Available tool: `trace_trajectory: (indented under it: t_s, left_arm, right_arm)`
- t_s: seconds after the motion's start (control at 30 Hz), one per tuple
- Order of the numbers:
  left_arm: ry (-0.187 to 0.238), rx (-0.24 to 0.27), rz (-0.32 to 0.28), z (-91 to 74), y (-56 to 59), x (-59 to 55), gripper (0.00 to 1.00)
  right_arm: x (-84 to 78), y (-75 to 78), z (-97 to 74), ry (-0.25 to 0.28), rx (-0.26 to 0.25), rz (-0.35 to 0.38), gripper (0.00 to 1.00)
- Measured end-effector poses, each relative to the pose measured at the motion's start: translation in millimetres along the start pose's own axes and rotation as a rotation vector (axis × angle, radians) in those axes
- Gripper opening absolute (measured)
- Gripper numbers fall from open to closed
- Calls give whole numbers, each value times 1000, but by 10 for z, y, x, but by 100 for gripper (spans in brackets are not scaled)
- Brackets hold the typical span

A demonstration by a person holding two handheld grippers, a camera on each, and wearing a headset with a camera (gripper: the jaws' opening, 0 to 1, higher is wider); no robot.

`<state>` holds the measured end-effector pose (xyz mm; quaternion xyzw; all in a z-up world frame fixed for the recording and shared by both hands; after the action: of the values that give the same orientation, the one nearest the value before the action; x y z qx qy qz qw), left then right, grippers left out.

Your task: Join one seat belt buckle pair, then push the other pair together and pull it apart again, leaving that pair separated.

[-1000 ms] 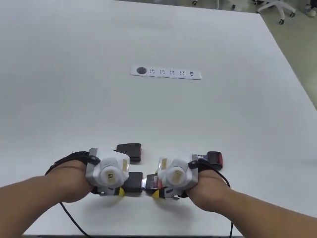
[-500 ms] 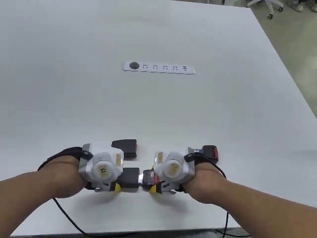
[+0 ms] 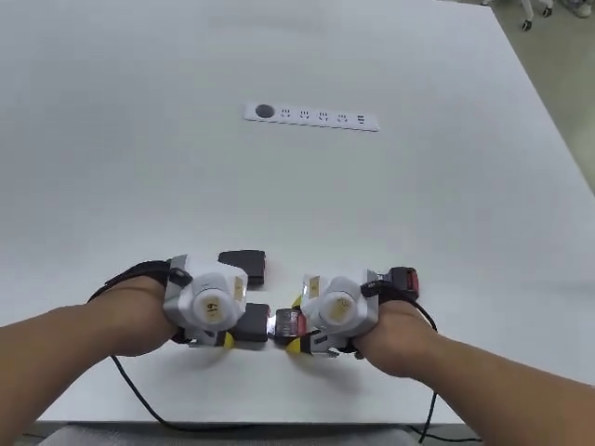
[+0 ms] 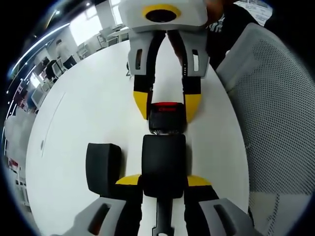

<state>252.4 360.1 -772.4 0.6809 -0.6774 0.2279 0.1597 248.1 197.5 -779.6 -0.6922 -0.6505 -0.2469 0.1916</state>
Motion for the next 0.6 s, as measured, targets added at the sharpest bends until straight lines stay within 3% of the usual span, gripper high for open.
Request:
trace_trajectory:
  t_s: [0.37, 0.47, 0.6]
  left_arm:
    - [-11, 13, -16, -10, 35, 6, 34]
    - [-1, 16, -33, -67, 42, 19, 34]
    - [35, 38, -35, -216, 26, 126, 35]
  right_arm:
    - [29, 17, -26, 13, 10, 20, 36]
    - [66, -11, -68, 33, 13, 24, 36]
    - [90, -18, -183, 46, 12, 17, 36]
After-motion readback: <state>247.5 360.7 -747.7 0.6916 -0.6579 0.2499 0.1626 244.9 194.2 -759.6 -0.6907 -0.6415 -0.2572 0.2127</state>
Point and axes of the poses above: the centre of the closed fingertips' face, and the gripper's own axes: z roughly forward along the fingers, y roughly to its right, x roughly out of its top, the point moved 10 cm from there along -z, roughly backward along the fingers, and after that the axes turned 5 degrees about y, right-handed, at the moved point
